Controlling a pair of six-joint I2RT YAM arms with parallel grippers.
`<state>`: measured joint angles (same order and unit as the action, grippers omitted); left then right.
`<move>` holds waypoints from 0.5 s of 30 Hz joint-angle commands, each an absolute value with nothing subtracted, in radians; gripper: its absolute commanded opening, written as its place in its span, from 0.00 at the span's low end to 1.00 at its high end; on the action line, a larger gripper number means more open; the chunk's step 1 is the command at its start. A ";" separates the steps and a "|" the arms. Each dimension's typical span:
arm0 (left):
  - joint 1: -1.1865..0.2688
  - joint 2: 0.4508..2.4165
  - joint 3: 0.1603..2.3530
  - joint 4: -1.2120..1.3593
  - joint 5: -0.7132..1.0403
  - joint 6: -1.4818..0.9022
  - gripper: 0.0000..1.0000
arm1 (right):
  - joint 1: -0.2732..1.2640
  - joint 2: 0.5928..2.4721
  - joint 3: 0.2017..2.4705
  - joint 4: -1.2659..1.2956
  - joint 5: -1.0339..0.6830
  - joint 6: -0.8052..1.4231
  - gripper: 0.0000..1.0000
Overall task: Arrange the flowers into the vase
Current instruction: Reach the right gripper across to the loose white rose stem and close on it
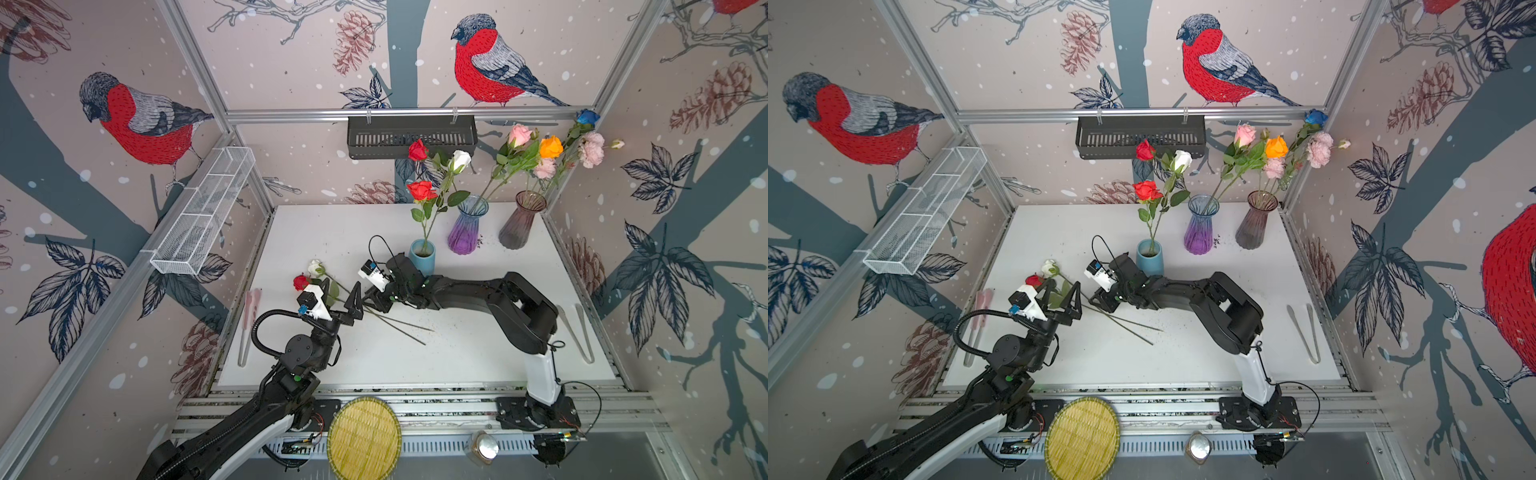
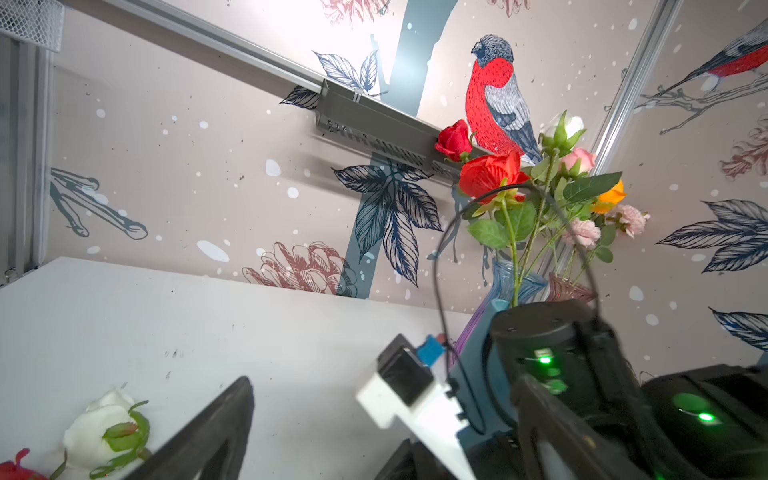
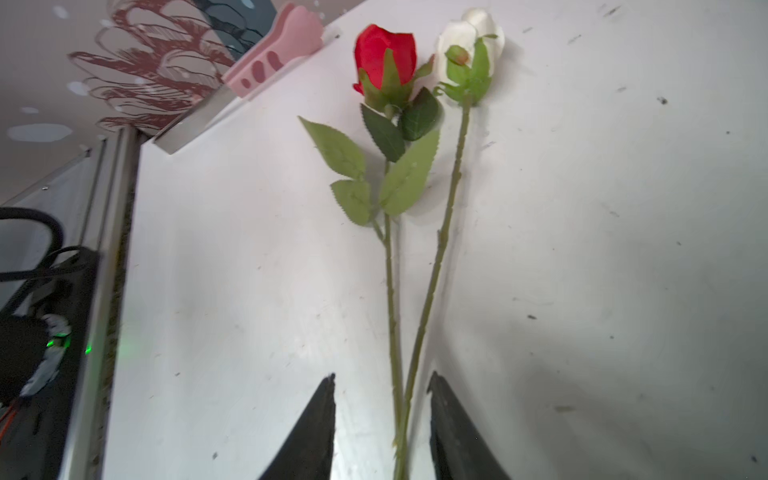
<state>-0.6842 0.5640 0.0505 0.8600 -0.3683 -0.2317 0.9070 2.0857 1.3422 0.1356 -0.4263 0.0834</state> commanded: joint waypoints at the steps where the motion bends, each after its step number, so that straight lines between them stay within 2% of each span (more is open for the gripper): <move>1: -0.702 0.557 0.052 0.880 -0.385 -0.226 0.96 | 0.910 2.156 1.441 -0.017 -0.364 0.100 0.36; 10: -0.718 0.555 0.061 0.874 -0.390 -0.208 0.97 | 0.925 2.268 1.560 -0.119 -0.368 0.079 0.27; 12: -0.719 0.559 0.063 0.874 -0.389 -0.207 0.97 | 0.927 2.268 1.556 -0.119 -0.366 0.081 0.20; 15: -0.719 0.563 0.066 0.873 -0.387 -0.205 0.97 | 0.922 2.246 1.535 -0.095 -0.359 0.093 0.05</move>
